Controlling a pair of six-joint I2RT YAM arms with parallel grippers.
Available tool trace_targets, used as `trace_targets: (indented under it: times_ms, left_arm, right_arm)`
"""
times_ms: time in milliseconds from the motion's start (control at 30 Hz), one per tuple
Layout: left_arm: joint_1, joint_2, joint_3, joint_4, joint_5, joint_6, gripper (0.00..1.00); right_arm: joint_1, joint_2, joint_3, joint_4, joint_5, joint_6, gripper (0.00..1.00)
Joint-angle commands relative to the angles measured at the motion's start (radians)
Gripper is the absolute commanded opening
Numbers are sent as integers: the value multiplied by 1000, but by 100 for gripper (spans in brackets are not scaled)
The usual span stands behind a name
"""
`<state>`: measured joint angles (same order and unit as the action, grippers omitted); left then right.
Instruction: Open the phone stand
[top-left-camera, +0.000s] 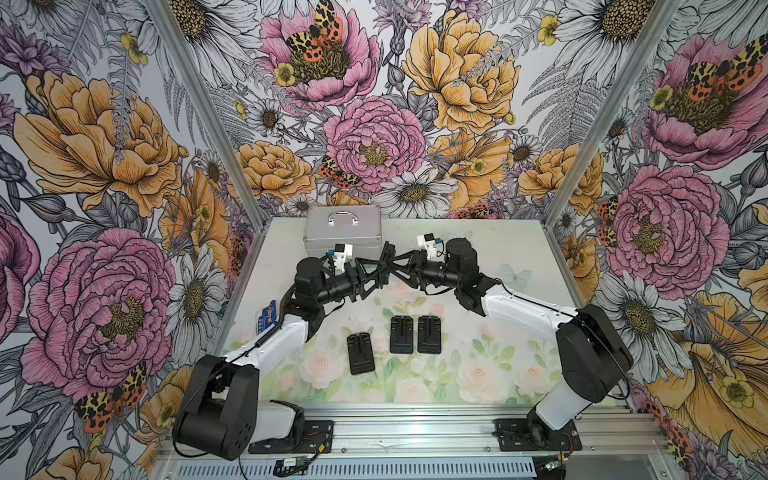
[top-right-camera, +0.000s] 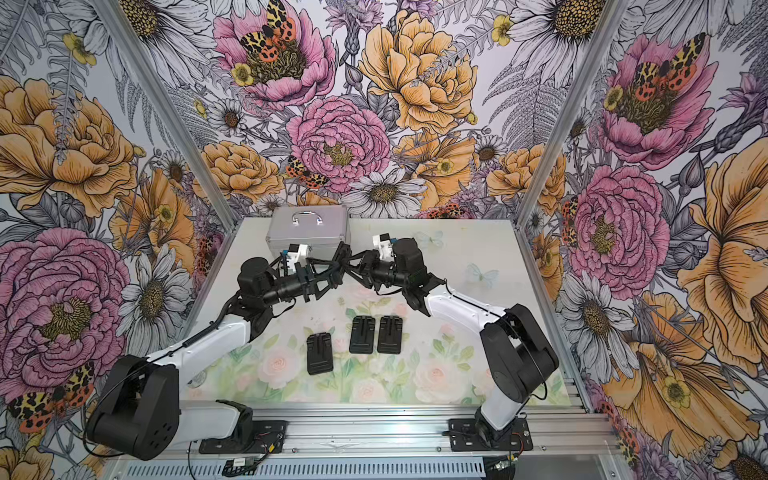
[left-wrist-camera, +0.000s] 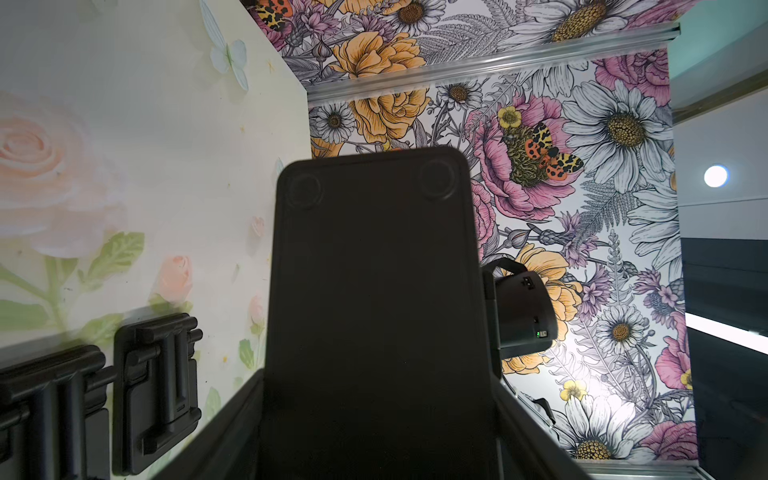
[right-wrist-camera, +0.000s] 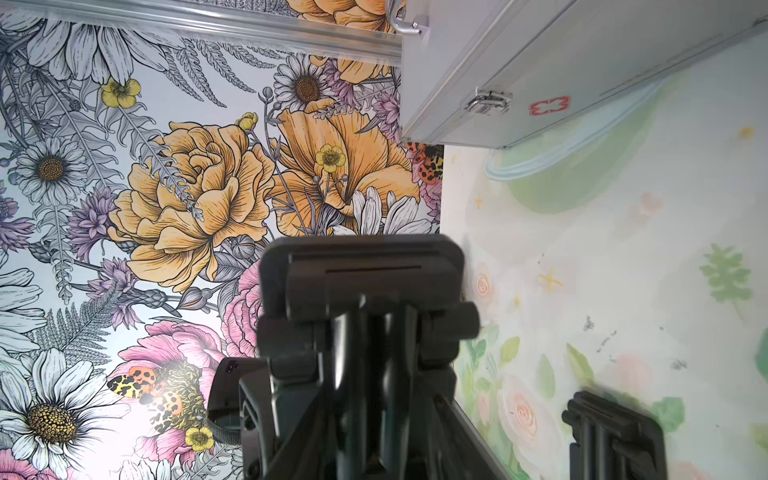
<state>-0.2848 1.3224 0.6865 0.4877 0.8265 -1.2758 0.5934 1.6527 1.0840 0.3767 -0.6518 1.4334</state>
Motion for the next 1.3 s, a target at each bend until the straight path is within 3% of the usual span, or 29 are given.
trace_targets:
  times_ms: [0, 300, 467, 567, 667, 933, 1267]
  left_arm:
    - [-6, 17, 38, 44, 18, 13, 70]
    - [-18, 45, 51, 61, 27, 7, 70]
    - [-24, 63, 64, 68, 41, 3, 70]
    - [-22, 75, 72, 68, 59, 5, 78]
    - [-15, 92, 86, 68, 91, 6, 98]
    - [18, 128, 91, 68, 144, 22, 99]
    - [27, 149, 115, 68, 159, 19, 99]
  right_arm:
    - [25, 19, 31, 53, -28, 16, 41]
    - [42, 51, 64, 62, -51, 26, 22]
    - [46, 71, 91, 60, -65, 26, 1]
    - [40, 76, 100, 56, -75, 26, 0]
    - [17, 64, 99, 38, -92, 17, 0]
    - [-75, 9, 89, -4, -151, 4, 0]
    - [-80, -4, 65, -14, -160, -4, 0]
